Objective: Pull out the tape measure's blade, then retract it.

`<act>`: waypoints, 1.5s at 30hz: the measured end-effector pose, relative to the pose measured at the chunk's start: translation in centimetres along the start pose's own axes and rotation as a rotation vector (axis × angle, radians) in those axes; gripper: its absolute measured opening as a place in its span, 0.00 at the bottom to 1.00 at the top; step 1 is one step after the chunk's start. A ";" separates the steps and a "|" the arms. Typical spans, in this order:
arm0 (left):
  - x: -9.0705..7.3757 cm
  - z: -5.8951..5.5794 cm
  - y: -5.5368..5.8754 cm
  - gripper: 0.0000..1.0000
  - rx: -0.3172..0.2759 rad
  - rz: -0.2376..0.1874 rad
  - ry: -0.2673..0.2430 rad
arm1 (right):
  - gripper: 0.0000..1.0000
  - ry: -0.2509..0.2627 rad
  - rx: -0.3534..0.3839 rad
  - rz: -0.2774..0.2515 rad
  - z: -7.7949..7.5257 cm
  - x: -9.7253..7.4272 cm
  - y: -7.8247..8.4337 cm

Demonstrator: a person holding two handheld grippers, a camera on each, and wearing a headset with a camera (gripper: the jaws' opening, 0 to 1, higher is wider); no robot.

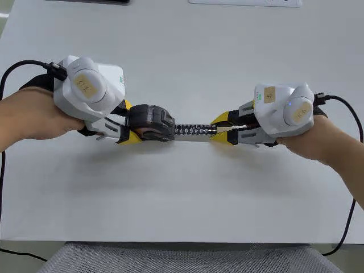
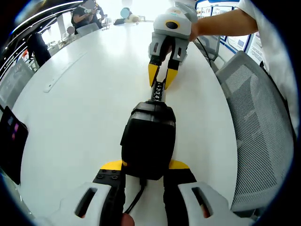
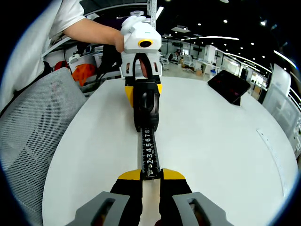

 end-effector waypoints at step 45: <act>0.1 0.0 -0.1 0.26 0.021 0.034 -0.003 | 0.08 0.041 0.008 0.088 -0.1 -4.4 4.0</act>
Point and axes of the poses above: the centre of the closed fingertips' face, and the gripper's own axes: x roughly forward along the fingers, z roughly to its left, y roughly out of its underside, the point moved 2 cm from there along -x, roughly backward along the fingers, and after that the axes turned 3 degrees about -x, right-handed, at the moved point
